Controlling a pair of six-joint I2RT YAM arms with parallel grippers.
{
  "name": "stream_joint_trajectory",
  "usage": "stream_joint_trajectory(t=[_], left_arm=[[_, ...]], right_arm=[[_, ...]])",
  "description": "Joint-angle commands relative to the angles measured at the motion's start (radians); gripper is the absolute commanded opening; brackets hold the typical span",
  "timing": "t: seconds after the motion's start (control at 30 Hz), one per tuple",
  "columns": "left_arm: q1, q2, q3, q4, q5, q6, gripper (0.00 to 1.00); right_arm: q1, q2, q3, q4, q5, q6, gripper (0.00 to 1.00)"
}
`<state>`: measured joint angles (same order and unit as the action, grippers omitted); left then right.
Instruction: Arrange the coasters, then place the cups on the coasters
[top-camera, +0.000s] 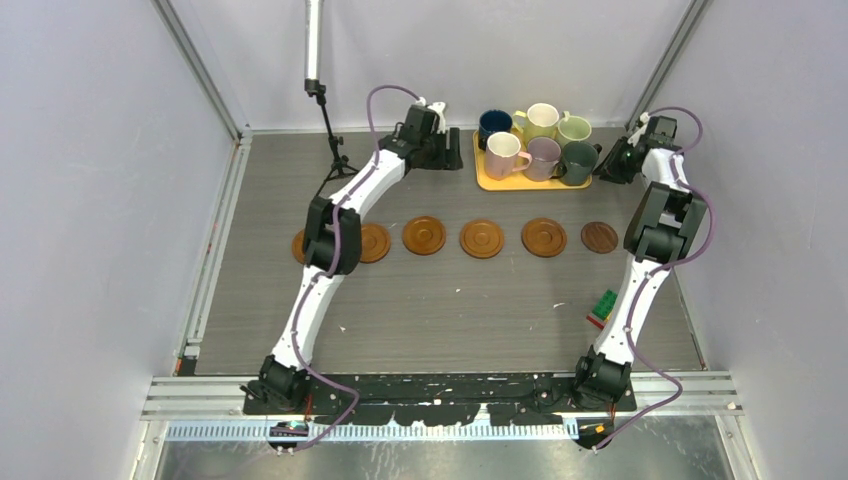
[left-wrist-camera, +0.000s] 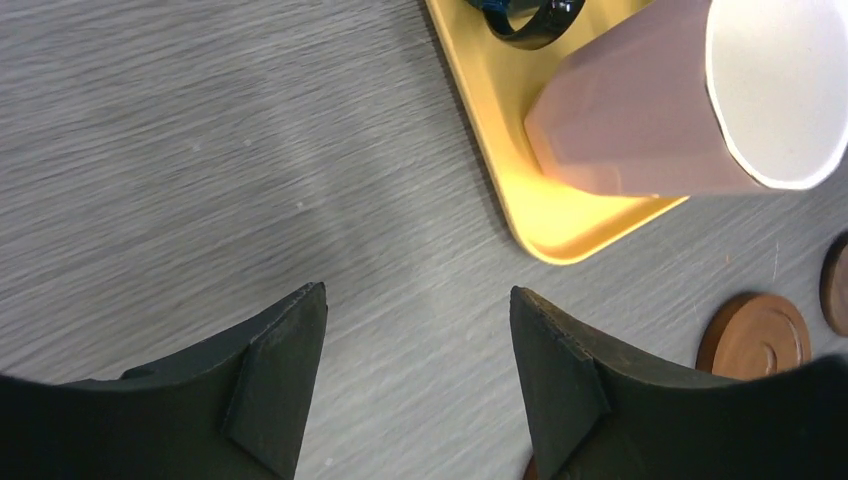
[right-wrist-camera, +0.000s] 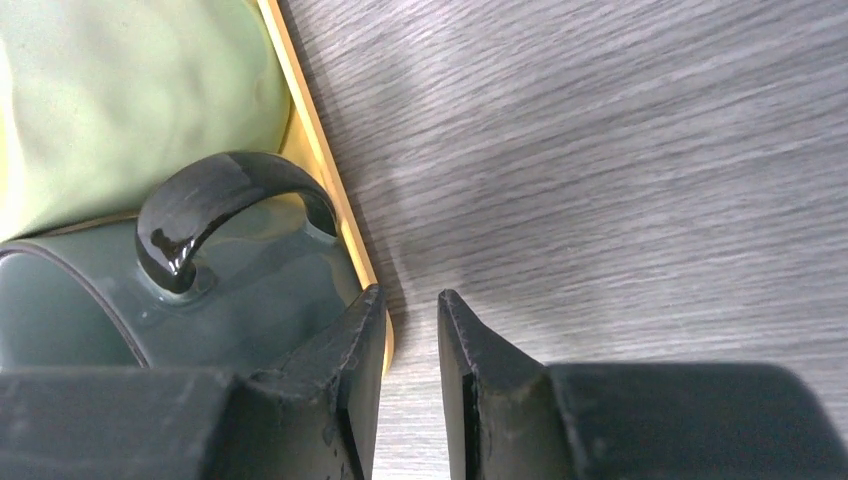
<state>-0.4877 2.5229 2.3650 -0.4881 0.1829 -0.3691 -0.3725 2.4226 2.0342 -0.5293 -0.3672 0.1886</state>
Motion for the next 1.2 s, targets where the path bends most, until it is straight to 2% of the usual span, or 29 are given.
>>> stream_joint_trajectory(t=[0.0,0.33,0.97,1.17], left_arm=[[-0.031,0.072,0.102,0.107,-0.015,-0.059,0.68],[-0.070,0.190,0.180,0.188,-0.062,-0.084,0.62],[-0.091,0.294,0.244,0.231,-0.096,-0.136,0.53],[-0.107,0.317,0.261,0.239,-0.103,-0.135,0.46]], right_arm=[[0.001,0.019,0.047,0.051,-0.027,0.034,0.30],[0.002,0.041,0.077,0.021,-0.044,0.048,0.24],[0.012,0.026,0.092,-0.021,-0.162,0.045,0.28],[0.024,0.037,0.093,-0.035,-0.136,0.032,0.29]])
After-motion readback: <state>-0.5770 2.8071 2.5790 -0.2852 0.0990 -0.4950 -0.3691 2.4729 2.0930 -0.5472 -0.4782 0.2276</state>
